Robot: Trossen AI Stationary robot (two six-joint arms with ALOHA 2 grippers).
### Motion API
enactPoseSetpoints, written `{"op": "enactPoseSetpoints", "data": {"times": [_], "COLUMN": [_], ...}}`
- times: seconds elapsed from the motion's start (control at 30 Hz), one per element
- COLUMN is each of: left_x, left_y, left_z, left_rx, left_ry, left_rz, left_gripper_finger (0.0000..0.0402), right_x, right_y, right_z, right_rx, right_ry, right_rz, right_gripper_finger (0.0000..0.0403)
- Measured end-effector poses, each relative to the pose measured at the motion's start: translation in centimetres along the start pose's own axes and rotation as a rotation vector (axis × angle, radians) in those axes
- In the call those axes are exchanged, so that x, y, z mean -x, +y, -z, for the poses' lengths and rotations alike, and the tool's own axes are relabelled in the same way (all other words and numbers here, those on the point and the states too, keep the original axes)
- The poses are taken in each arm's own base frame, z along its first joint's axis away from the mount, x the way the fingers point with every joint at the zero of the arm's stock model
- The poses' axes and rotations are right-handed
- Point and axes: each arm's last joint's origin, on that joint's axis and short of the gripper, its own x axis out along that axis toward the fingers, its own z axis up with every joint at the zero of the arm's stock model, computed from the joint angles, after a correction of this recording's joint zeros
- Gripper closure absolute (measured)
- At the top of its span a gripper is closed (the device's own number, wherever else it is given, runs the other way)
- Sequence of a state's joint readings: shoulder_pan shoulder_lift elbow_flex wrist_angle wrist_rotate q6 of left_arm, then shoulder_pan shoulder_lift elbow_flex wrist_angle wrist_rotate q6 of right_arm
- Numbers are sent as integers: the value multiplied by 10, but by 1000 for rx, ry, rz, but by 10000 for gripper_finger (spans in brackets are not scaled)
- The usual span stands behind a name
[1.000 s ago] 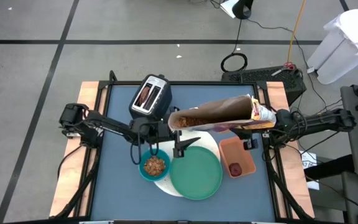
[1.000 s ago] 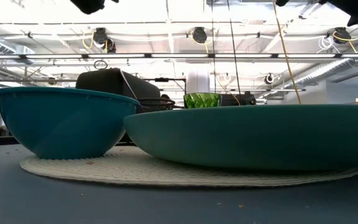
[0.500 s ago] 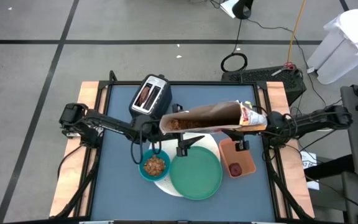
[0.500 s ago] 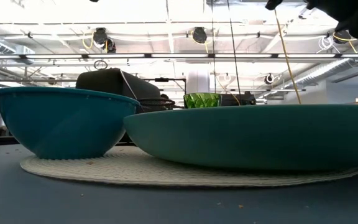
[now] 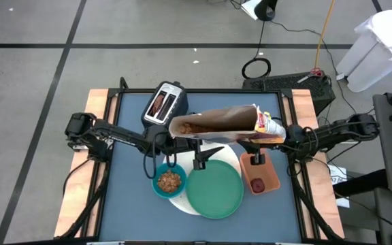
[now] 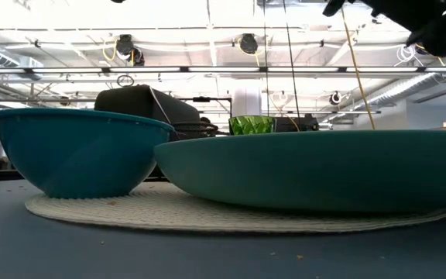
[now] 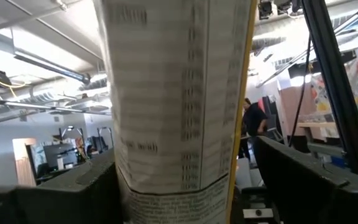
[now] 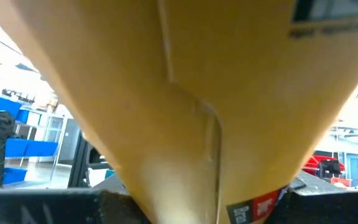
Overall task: Arrange a breakfast setting
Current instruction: Pour the cereal from the purple cereal box into the blue bowl
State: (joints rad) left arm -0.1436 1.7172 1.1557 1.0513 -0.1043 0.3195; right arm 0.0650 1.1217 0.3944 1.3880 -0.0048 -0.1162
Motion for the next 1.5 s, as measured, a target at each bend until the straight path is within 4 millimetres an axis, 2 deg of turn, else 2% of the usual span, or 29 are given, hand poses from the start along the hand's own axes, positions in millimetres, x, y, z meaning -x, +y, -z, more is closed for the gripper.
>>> {"op": "enactPoseSetpoints", "data": {"times": [0.23, 0.53, 0.63, 0.9, 1.03, 1.5], "left_x": [0, 0, 0, 0, 0, 0], "left_y": [0, 0, 0, 0, 0, 0], "left_z": [0, 0, 0, 0, 0, 0], "left_rx": [6, 3, 2, -1, -1, 1], "left_ry": [1, 6, 6, 6, 5, 3], "left_rz": [2, 3, 1, -1, 1, -1], "left_gripper_finger": [82, 85, 107, 203, 238, 252], "right_x": [-23, -32, -32, -32, -32, -32], "right_y": [1, 2, 2, 2, 2, 2], "right_z": [5, 10, 10, 10, 10, 10], "right_rx": [-2, 0, 0, -1, -4, 1], "right_ry": [1, 6, 7, 9, 9, 12], "right_rz": [-24, -27, -27, -30, -31, -26], "right_gripper_finger": [236, 236, 236, 236, 235, 203]}}
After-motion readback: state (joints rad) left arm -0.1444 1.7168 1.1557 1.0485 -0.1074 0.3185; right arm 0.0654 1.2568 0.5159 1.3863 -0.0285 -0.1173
